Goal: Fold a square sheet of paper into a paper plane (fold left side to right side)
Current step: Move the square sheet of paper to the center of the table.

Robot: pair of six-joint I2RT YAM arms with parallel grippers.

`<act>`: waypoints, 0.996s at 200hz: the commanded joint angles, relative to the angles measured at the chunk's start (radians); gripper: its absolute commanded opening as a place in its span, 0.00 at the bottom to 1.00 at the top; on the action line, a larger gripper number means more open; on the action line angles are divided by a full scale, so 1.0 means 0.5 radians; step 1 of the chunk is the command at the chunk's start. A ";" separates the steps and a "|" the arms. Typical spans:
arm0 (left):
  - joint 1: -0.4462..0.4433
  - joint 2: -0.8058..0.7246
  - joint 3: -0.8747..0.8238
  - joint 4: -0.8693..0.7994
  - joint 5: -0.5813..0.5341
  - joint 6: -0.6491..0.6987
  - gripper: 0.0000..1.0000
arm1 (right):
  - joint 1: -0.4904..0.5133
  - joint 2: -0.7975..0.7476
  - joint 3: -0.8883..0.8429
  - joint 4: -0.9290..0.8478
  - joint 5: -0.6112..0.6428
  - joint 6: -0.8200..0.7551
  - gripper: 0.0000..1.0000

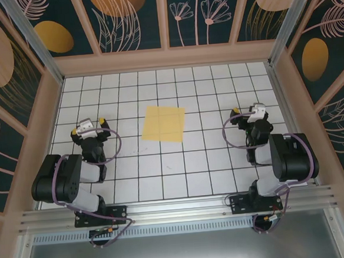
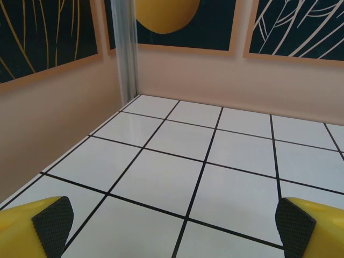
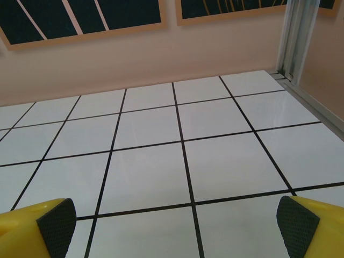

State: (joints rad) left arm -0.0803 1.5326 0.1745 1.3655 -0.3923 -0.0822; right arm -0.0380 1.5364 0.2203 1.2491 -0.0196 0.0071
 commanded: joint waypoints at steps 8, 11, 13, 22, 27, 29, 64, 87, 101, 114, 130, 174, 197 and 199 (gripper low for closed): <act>0.004 0.014 0.030 0.070 0.031 0.007 0.99 | -0.003 0.009 0.017 0.012 0.024 0.035 0.99; 0.004 0.013 0.032 0.070 0.029 0.007 0.99 | -0.004 0.008 0.017 0.011 0.024 0.035 0.99; 0.004 0.012 0.032 0.070 0.030 0.008 0.99 | -0.003 0.008 0.017 0.011 0.024 0.035 0.99; 0.004 0.014 0.032 0.070 0.030 0.006 0.99 | -0.006 0.010 0.018 0.010 0.024 0.037 0.99; 0.004 0.012 0.031 0.070 0.031 0.006 0.99 | -0.007 0.008 0.017 0.008 0.022 0.036 0.99; 0.004 0.014 0.033 0.070 0.030 0.007 0.99 | -0.007 0.008 0.017 0.008 0.022 0.038 0.99; 0.023 0.013 0.047 0.033 0.055 -0.012 0.99 | -0.007 0.010 0.018 0.008 0.022 0.035 0.99; 0.038 0.009 0.053 0.018 0.077 -0.023 0.99 | -0.007 0.008 0.017 0.008 0.022 0.035 0.99; 0.042 0.009 0.054 0.015 0.079 -0.027 0.99 | -0.007 0.010 0.017 0.007 0.021 0.035 0.99; 0.044 0.003 0.048 0.019 0.083 -0.026 0.99 | -0.007 0.009 0.017 0.008 0.021 0.037 0.99; 0.044 -0.010 0.040 0.034 0.039 -0.037 0.99 | -0.006 0.007 0.014 0.016 0.023 0.038 0.99; 0.023 -0.684 0.122 -0.712 -0.076 -0.157 0.99 | -0.008 -0.493 0.056 -0.480 0.169 0.129 0.99; 0.021 -1.011 0.349 -1.364 0.209 -0.418 0.99 | 0.034 -0.840 0.188 -1.037 0.176 0.313 0.99; 0.022 -1.025 0.368 -1.407 0.240 -0.448 0.99 | 0.046 -0.865 0.202 -1.085 0.173 0.333 0.99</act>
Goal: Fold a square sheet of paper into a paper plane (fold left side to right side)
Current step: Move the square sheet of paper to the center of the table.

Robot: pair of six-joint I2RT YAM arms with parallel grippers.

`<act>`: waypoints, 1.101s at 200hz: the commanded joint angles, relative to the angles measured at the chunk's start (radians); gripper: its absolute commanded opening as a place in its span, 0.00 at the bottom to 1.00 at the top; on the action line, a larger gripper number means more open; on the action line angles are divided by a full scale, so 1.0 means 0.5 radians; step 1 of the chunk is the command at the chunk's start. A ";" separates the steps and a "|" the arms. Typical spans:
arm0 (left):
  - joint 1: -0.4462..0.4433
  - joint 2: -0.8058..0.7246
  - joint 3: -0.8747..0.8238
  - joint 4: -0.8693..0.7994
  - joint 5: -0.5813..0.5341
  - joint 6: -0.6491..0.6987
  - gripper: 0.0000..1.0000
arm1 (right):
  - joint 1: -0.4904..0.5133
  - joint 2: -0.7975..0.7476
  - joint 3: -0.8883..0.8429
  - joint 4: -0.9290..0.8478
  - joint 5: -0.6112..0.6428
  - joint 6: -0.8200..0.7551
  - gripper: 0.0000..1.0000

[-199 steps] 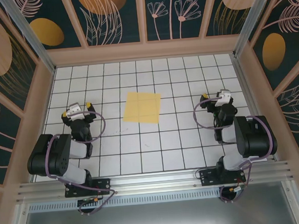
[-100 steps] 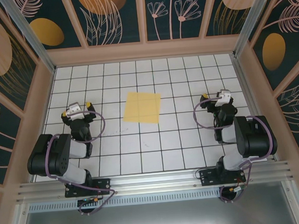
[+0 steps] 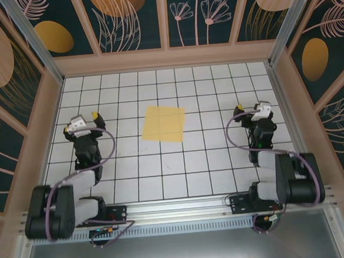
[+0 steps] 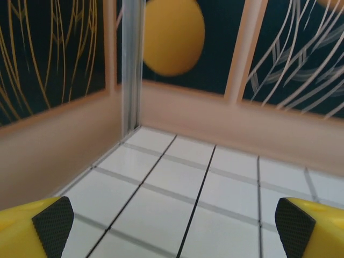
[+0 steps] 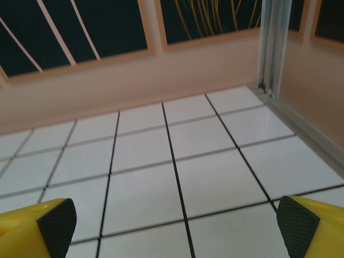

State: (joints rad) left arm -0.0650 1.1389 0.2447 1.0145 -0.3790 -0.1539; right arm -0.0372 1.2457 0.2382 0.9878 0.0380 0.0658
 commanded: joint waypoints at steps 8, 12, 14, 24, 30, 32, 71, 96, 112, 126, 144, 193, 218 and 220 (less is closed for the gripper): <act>-0.008 -0.271 0.282 -0.831 0.366 -0.436 0.99 | 0.085 -0.364 0.217 -0.740 0.058 0.302 0.99; -0.011 -0.275 0.295 -0.863 0.465 -0.504 0.99 | 0.108 -0.395 0.246 -0.824 0.051 0.346 0.99; -0.011 -0.273 0.304 -0.874 0.518 -0.537 0.99 | 0.120 -0.407 0.257 -0.864 0.046 0.367 0.99; -0.021 -0.237 0.328 -0.904 0.770 -0.730 0.98 | 0.200 -0.454 0.324 -1.066 0.027 0.468 0.99; -0.039 -0.196 0.345 -0.917 0.891 -0.836 0.99 | 0.259 -0.466 0.362 -1.173 0.029 0.521 0.99; -0.047 -0.178 0.350 -0.926 0.934 -0.873 0.99 | 0.284 -0.470 0.374 -1.207 0.033 0.534 0.99; -0.327 0.154 0.569 -1.187 1.113 -1.022 0.99 | 0.698 -0.382 0.553 -1.574 0.168 0.732 0.99; -0.441 0.439 0.782 -1.260 1.213 -1.045 0.99 | 0.811 -0.254 0.643 -1.634 0.181 0.781 0.99; -0.519 0.649 0.966 -1.354 1.257 -1.024 0.98 | 0.858 -0.181 0.695 -1.688 0.221 0.806 0.99; -0.593 0.820 1.145 -1.465 1.246 -0.972 0.98 | 0.888 -0.143 0.719 -1.725 0.251 0.819 0.99; -0.644 1.020 1.345 -1.615 1.179 -0.944 0.99 | 0.904 -0.139 0.722 -1.754 0.285 0.840 0.99; -0.742 1.439 1.688 -1.855 1.196 -0.954 0.98 | 0.909 -0.176 0.690 -1.810 0.350 0.855 0.99; -0.803 1.554 1.771 -1.937 1.212 -0.951 0.98 | 0.906 -0.168 0.686 -1.812 0.353 0.854 0.99; -0.807 1.560 1.774 -1.943 1.211 -0.950 0.99 | 0.906 -0.169 0.686 -1.812 0.354 0.855 0.99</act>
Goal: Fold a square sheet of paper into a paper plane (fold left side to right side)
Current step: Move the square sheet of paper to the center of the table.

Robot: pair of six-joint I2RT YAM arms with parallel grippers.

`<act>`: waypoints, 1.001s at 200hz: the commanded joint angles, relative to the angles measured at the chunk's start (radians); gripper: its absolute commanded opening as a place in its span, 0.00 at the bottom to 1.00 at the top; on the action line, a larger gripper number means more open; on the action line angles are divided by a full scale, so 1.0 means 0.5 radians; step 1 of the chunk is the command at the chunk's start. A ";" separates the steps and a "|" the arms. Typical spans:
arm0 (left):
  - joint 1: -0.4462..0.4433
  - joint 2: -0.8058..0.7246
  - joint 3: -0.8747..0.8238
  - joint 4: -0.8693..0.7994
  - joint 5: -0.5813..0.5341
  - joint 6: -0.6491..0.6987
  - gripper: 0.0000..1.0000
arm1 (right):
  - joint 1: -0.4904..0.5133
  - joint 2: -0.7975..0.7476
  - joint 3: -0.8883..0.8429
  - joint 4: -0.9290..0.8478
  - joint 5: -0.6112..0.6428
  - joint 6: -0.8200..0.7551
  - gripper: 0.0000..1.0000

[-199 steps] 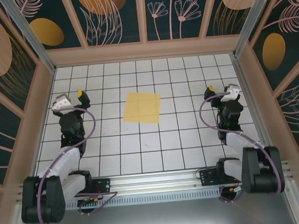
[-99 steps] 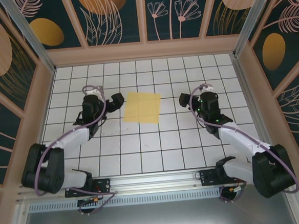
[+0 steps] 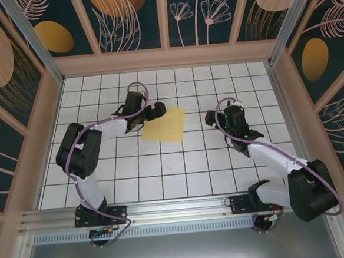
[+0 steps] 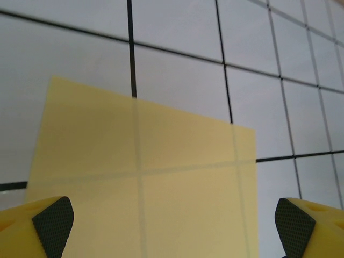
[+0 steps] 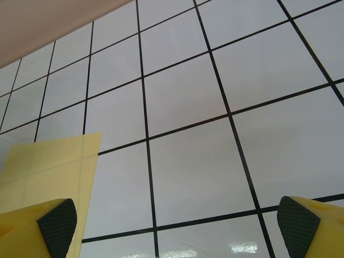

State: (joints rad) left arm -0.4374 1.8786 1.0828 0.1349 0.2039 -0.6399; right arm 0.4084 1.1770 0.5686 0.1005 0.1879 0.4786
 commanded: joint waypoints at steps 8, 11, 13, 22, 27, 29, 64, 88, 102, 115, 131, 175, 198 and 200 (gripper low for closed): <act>-0.074 0.104 0.107 -0.198 0.051 0.016 0.99 | 0.016 -0.026 0.027 -0.038 0.054 0.028 0.99; -0.078 0.110 0.110 -0.204 0.052 0.016 0.99 | 0.015 -0.024 0.026 -0.040 0.054 0.028 0.99; -0.081 0.115 0.112 -0.207 0.052 0.017 0.98 | 0.015 -0.024 0.026 -0.041 0.054 0.028 0.99; -0.088 0.130 0.114 -0.222 0.060 0.012 0.98 | 0.015 -0.024 0.029 -0.042 0.057 0.028 0.99; -0.094 0.137 0.114 -0.230 0.060 0.007 0.98 | 0.015 -0.025 0.026 -0.044 0.060 0.028 0.99; -0.096 0.141 0.114 -0.234 0.060 0.007 0.98 | 0.015 -0.025 0.026 -0.044 0.060 0.030 0.99; -0.150 0.149 0.055 -0.261 0.089 -0.031 0.99 | 0.015 -0.019 0.023 -0.054 0.078 0.031 0.99; -0.234 0.157 0.010 -0.255 0.092 -0.086 0.98 | 0.015 -0.005 0.026 -0.059 0.090 0.025 0.99; -0.299 0.159 -0.011 -0.254 0.095 -0.130 0.98 | 0.015 0.002 0.030 -0.073 0.098 0.020 0.99; -0.365 0.141 -0.038 -0.252 0.089 -0.175 0.98 | 0.011 0.013 0.034 -0.084 0.103 0.011 0.99; -0.444 0.111 -0.081 -0.243 0.066 -0.233 0.99 | -0.003 0.027 0.046 -0.105 0.113 -0.004 0.99; -0.515 -0.051 -0.201 -0.171 0.048 -0.352 0.99 | -0.129 0.101 0.053 -0.077 -0.075 -0.015 0.99; -0.515 -0.207 -0.209 -0.227 -0.046 -0.326 0.99 | -0.130 0.224 0.128 -0.077 -0.139 -0.039 0.99; -0.514 -0.220 -0.209 -0.233 -0.057 -0.321 0.99 | -0.130 0.238 0.140 -0.077 -0.150 -0.039 0.99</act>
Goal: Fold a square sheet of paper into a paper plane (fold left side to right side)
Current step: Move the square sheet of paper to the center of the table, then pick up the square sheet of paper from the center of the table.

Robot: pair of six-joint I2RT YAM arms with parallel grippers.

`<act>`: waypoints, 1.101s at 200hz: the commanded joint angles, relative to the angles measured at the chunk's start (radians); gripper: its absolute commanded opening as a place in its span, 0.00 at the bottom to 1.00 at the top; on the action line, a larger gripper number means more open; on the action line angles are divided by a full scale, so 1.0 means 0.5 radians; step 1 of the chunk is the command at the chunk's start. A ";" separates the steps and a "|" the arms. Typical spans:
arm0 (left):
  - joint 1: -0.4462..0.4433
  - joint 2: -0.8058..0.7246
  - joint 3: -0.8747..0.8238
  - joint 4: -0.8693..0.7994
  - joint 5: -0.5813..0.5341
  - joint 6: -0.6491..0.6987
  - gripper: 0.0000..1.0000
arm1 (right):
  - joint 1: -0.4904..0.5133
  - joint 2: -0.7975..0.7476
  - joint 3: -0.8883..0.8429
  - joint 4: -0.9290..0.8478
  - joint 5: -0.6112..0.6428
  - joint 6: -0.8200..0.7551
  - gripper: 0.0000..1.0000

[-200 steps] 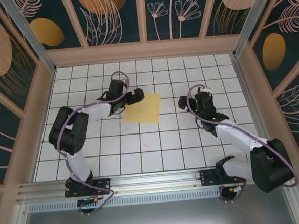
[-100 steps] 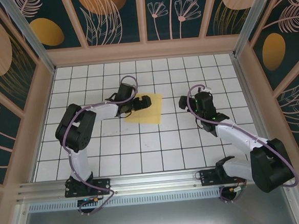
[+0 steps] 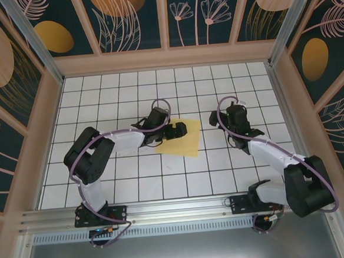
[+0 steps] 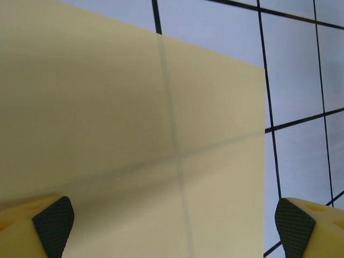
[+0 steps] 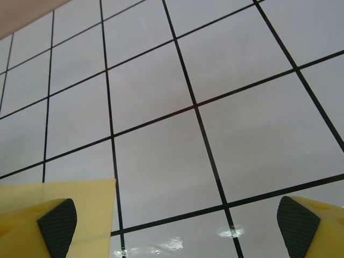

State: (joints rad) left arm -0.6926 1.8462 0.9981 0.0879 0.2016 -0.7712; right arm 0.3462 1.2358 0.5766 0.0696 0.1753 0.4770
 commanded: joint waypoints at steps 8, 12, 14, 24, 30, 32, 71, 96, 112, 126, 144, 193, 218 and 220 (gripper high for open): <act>-0.004 -0.205 -0.039 -0.161 -0.093 -0.043 0.99 | 0.009 0.191 0.166 -0.016 -0.147 -0.037 0.99; -0.004 -0.226 -0.039 -0.169 -0.113 -0.036 0.98 | 0.021 0.226 0.191 -0.018 -0.152 -0.039 0.98; -0.004 -0.235 -0.041 -0.172 -0.121 -0.033 0.98 | 0.025 0.242 0.201 -0.018 -0.154 -0.040 0.98; -0.004 -0.252 -0.098 -0.199 -0.175 -0.021 0.99 | 0.056 0.340 0.269 -0.029 -0.158 -0.040 0.98; 0.001 -0.253 -0.109 -0.222 -0.190 -0.011 0.99 | 0.075 0.405 0.311 -0.035 -0.160 -0.035 0.97; 0.001 -0.251 -0.112 -0.224 -0.189 -0.010 0.99 | 0.082 0.427 0.326 -0.035 -0.161 -0.034 0.97; -0.003 -0.244 -0.258 -0.147 -0.052 -0.042 0.99 | 0.204 0.832 0.614 -0.091 -0.173 -0.012 0.96; 0.001 -0.238 -0.312 -0.126 -0.029 -0.053 0.99 | 0.264 1.027 0.769 -0.146 -0.196 -0.012 0.95; -0.004 -0.229 -0.322 -0.135 -0.029 -0.053 0.98 | 0.298 1.103 0.832 -0.190 -0.203 -0.006 0.95; -0.003 -0.223 -0.331 -0.138 -0.030 -0.053 0.98 | 0.319 1.150 0.861 -0.223 -0.238 0.004 0.94; -0.004 -0.214 -0.332 -0.145 -0.035 -0.055 0.98 | 0.345 1.180 0.875 -0.266 -0.305 0.023 0.91; -0.002 -0.203 -0.333 -0.144 -0.047 -0.054 0.99 | 0.460 1.206 0.878 -0.366 -0.432 0.029 0.82; -0.005 -0.198 -0.336 -0.142 -0.050 -0.057 0.98 | 0.501 1.212 0.881 -0.385 -0.469 0.048 0.77; -0.001 -0.198 -0.336 -0.141 -0.050 -0.058 0.98 | 0.507 1.210 0.881 -0.385 -0.468 0.046 0.77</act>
State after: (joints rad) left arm -0.6922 1.7214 0.8581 0.0490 0.1642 -0.7803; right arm 0.5640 1.8206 1.0000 -0.0608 0.0170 0.4808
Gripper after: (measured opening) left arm 0.985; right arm 0.771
